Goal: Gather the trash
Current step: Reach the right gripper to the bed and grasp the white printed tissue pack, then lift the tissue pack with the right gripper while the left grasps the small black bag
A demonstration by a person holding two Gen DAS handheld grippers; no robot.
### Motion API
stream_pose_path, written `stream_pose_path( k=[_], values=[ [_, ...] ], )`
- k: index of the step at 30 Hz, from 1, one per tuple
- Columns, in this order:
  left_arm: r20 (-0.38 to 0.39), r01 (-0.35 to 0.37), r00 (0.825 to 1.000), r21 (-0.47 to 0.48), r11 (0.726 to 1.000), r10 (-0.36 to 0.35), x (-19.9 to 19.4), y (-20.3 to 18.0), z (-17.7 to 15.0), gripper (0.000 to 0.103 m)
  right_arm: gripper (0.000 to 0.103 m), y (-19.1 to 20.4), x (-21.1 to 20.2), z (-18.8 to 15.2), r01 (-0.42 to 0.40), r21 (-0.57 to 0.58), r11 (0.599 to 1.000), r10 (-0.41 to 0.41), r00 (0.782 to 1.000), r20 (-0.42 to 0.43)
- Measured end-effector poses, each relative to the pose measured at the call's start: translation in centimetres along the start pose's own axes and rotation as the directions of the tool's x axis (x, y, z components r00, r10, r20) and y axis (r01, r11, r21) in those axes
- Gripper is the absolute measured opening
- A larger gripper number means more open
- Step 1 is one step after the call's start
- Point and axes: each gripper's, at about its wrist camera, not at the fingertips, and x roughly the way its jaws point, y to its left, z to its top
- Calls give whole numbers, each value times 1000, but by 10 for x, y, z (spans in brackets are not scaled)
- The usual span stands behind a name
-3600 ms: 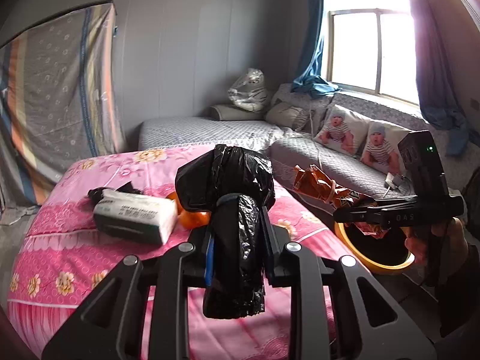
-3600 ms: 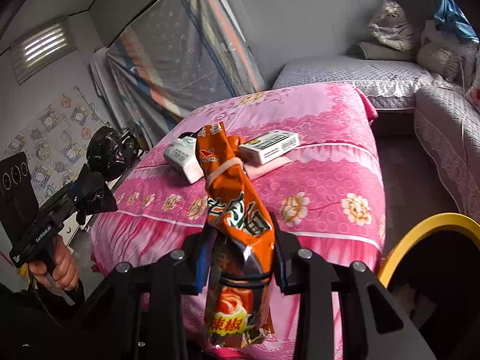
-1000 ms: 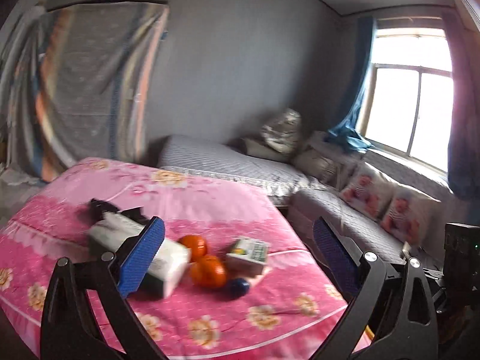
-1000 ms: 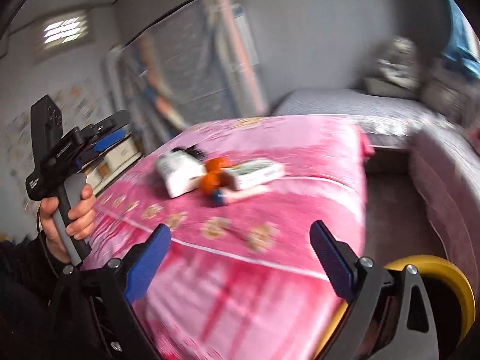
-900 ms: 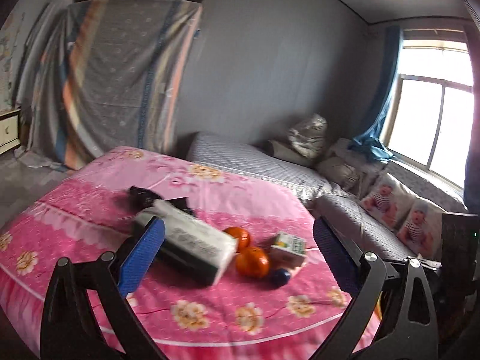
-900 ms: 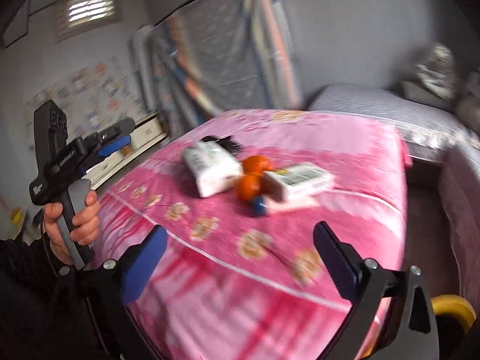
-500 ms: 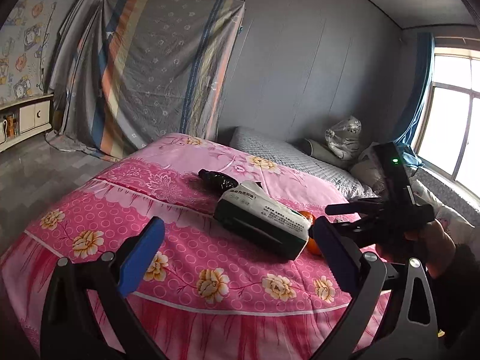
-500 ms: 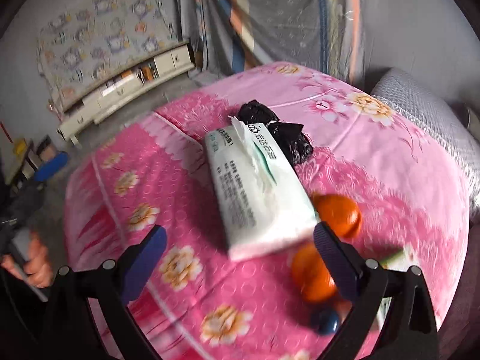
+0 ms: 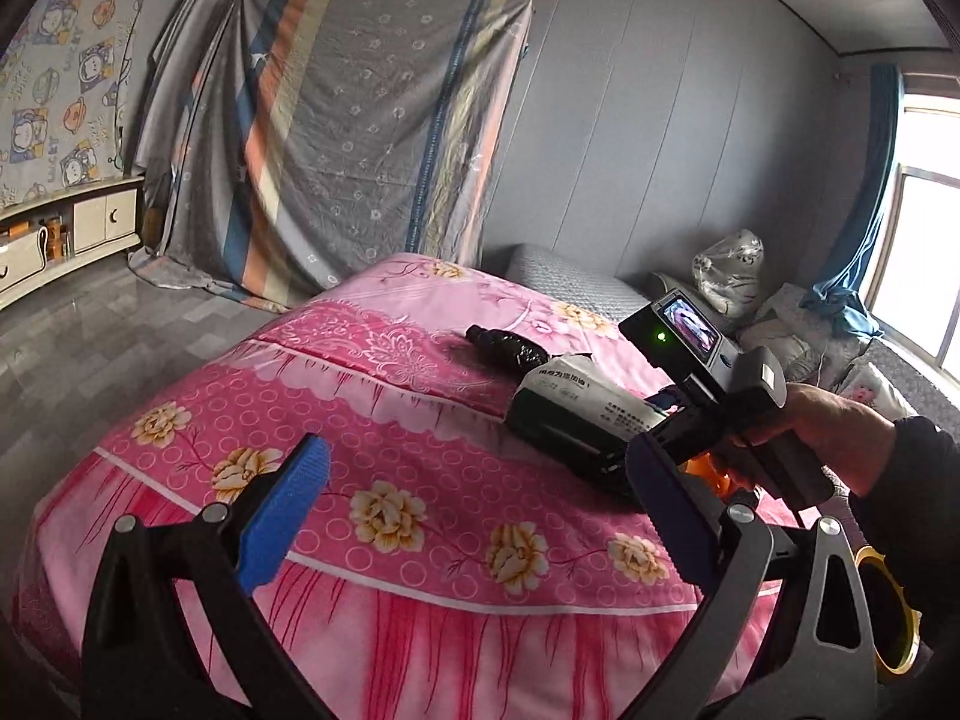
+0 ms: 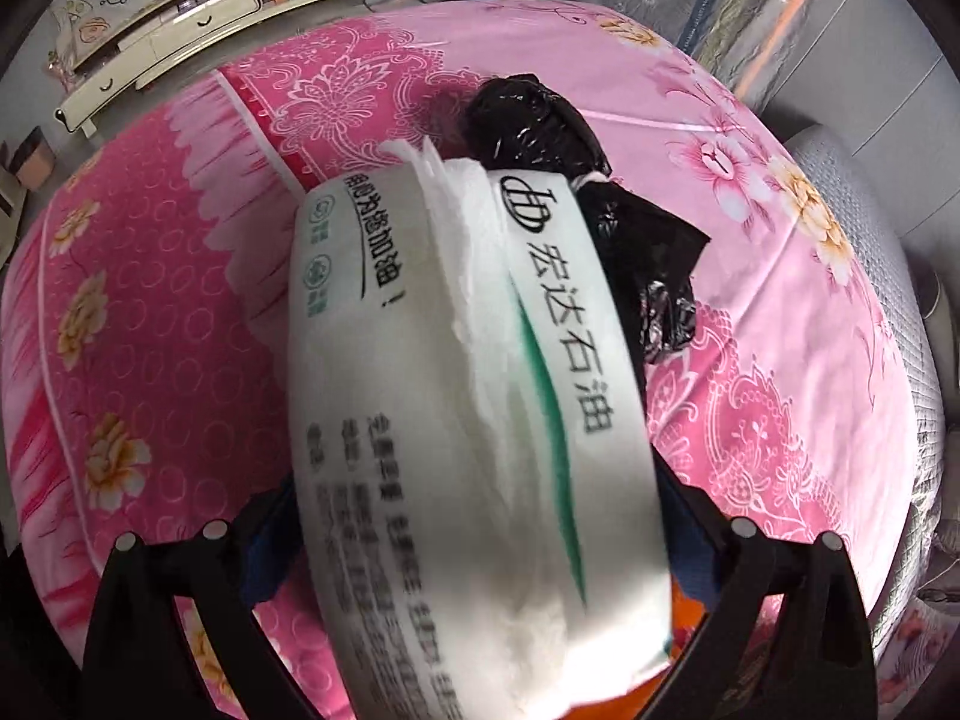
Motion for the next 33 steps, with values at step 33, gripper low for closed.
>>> stream_pose_path(
  k=[33],
  values=[
    [-370, 547, 834, 454, 703, -409, 55, -167, -21, 94, 78, -72, -186, -283, -658, 391, 644, 364, 712, 600]
  ],
)
